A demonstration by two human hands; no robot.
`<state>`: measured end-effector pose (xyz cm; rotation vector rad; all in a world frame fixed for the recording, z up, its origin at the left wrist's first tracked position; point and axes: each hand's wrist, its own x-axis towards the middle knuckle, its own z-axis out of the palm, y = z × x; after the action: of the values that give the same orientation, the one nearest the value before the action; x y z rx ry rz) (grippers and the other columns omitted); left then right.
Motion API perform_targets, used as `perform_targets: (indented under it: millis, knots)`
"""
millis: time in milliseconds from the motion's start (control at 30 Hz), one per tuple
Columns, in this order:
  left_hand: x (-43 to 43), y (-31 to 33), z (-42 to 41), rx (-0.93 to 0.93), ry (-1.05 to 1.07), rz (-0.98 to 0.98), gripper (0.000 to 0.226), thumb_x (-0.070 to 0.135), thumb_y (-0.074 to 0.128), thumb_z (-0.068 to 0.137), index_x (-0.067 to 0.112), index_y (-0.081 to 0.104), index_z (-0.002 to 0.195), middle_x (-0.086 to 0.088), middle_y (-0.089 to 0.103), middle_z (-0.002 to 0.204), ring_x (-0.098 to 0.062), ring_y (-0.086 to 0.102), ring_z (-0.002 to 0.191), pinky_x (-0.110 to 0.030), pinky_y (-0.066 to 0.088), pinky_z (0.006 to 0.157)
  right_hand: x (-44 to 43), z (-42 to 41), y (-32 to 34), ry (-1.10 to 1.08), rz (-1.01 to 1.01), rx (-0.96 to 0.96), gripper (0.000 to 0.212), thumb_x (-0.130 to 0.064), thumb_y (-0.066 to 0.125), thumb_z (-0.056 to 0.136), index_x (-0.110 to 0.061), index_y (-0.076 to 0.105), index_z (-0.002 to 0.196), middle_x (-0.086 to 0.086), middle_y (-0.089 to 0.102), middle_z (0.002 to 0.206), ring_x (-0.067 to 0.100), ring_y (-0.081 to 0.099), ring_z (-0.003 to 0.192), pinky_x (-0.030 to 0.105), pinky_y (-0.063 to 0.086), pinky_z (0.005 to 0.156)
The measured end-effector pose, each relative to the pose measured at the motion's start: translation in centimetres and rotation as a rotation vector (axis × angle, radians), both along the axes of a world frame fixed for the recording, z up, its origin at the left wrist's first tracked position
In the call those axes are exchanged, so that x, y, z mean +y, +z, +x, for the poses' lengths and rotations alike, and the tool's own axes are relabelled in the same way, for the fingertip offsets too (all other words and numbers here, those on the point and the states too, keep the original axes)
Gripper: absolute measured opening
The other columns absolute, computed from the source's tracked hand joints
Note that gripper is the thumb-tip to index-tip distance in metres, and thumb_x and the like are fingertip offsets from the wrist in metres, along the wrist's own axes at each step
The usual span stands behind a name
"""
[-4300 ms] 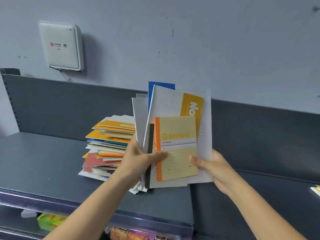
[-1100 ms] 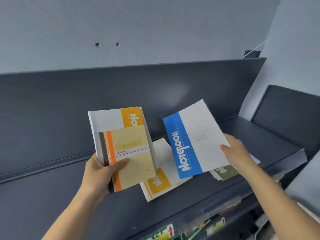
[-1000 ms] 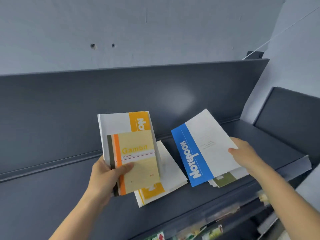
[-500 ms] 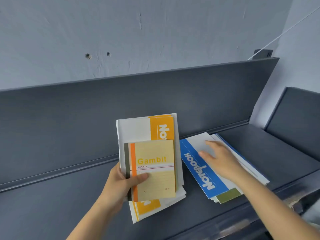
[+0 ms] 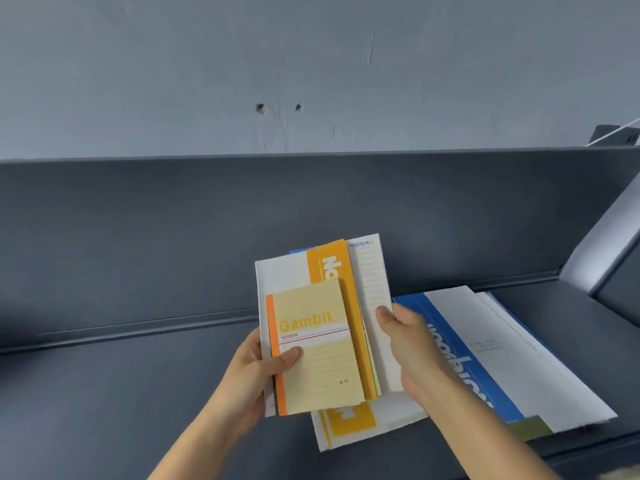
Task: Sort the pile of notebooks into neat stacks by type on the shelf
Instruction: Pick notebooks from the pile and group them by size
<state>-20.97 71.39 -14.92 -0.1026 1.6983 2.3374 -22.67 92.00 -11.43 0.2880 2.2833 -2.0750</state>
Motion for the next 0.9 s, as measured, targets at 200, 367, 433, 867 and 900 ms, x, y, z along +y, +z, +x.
perform_targets:
  millis: [200,367,433,867,900]
  knots:
    - [-3.9,-1.6,0.6,-0.027,0.076,-0.091,0.049,0.000,0.073,0.079,0.012,0.053,0.122,-0.012,0.070,0.116,-0.036,0.069,0.102,-0.060,0.055,0.081,0.9,-0.2,-0.2,-0.073,0.168,-0.025,0.020,-0.024,0.043,0.101,-0.014,0.060,0.097,0.002,0.067,0.100,0.018,0.063,0.088,0.029,0.050,0.065]
    - [-6.5,-1.8,0.9,-0.033,0.204,-0.082,0.055,0.007,0.075,0.073,0.016,0.054,0.124,-0.007,0.070,0.118,-0.036,0.067,0.106,-0.059,0.055,0.076,3.3,-0.6,-0.2,-0.188,0.188,-0.030,0.019,-0.025,0.048,0.099,-0.011,0.061,0.101,0.006,0.068,0.099,0.025,0.065,0.088,0.032,0.051,0.067]
    - [-7.3,-1.5,0.8,-0.022,0.243,-0.061,0.044,0.002,0.068,0.084,0.016,0.054,0.124,-0.006,0.071,0.117,-0.037,0.067,0.106,-0.061,0.055,0.075,4.1,-0.7,0.1,-0.218,0.161,-0.017,0.017,-0.021,0.049,0.098,-0.013,0.063,0.098,0.006,0.069,0.098,0.026,0.065,0.087,0.033,0.051,0.069]
    - [-6.7,-0.3,1.0,0.042,0.234,-0.054,0.041,-0.002,0.063,0.086,0.013,0.055,0.124,-0.006,0.071,0.115,-0.032,0.069,0.103,-0.056,0.056,0.082,2.1,-1.0,-5.5,0.044,0.599,-0.059,0.062,0.000,0.069,0.079,-0.021,0.049,0.134,0.005,0.057,0.123,0.019,0.056,0.105,0.028,0.050,0.080]
    - [-6.6,-0.5,1.0,0.042,0.222,-0.060,0.042,-0.001,0.063,0.086,0.014,0.054,0.124,-0.007,0.071,0.116,-0.032,0.069,0.103,-0.058,0.055,0.083,1.8,-1.0,-6.2,0.076,0.763,-0.055,0.065,-0.004,0.069,0.080,-0.020,0.045,0.138,0.006,0.051,0.129,0.021,0.052,0.112,0.027,0.048,0.085]
